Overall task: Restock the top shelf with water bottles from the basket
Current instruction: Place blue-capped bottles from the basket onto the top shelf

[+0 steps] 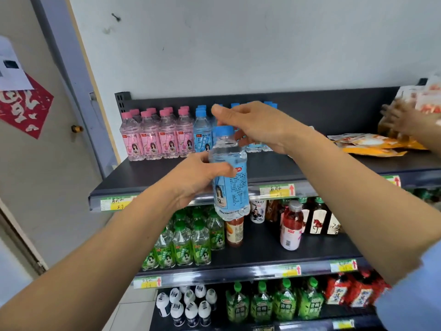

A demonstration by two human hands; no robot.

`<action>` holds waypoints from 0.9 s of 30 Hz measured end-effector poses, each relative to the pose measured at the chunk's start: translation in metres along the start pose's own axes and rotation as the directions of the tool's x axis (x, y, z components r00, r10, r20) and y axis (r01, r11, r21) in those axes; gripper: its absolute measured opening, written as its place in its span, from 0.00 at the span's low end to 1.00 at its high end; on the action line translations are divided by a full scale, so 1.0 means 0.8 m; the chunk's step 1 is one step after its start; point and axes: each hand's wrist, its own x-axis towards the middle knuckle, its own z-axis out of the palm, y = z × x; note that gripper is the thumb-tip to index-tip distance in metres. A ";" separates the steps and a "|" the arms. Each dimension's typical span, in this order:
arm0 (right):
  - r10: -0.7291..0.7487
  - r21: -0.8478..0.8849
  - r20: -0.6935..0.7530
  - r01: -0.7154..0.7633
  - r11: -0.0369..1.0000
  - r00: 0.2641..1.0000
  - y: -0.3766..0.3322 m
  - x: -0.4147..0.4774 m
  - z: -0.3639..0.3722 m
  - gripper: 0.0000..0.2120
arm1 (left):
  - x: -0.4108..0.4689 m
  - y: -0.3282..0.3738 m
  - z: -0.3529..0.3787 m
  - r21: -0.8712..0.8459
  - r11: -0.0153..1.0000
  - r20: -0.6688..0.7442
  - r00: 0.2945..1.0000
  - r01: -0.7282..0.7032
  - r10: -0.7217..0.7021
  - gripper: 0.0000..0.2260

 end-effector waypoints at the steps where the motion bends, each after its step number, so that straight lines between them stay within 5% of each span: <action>1: -0.004 -0.110 0.013 0.005 0.994 1.000 -0.005 -0.008 -0.003 0.28 | -0.001 0.000 0.005 0.035 0.999 -0.030 1.000 -0.006 0.007 0.07; 4: 0.038 -0.392 -0.001 -0.035 0.919 0.999 -0.013 -0.022 -0.007 0.37 | 0.000 -0.004 0.021 0.276 0.960 -0.137 0.988 -0.036 0.076 0.13; 9: 0.065 -0.595 -0.117 -0.122 0.794 0.991 -0.013 -0.023 -0.007 0.28 | -0.006 -0.001 0.047 0.520 0.854 -0.238 0.953 -0.038 0.187 0.30; 13: -0.002 -0.596 -0.162 -0.096 0.797 0.987 -0.013 -0.016 -0.024 0.17 | 0.004 0.010 0.039 0.394 0.917 -0.102 0.988 -0.069 0.118 0.18; 15: 0.012 -0.568 -0.174 -0.111 0.815 0.985 -0.012 -0.010 -0.038 0.18 | 0.011 0.016 0.028 0.255 0.967 -0.011 1.000 -0.021 0.025 0.20; 18: 0.028 -0.546 -0.188 -0.129 0.828 0.982 -0.008 0.001 -0.053 0.16 | 0.022 0.015 0.018 0.159 0.987 -0.051 0.999 0.000 0.008 0.22; 27: 0.016 -0.466 -0.376 -0.204 0.861 0.926 0.039 0.091 -0.053 0.10 | 0.029 0.001 0.017 0.120 0.992 -0.127 0.991 -0.025 0.040 0.06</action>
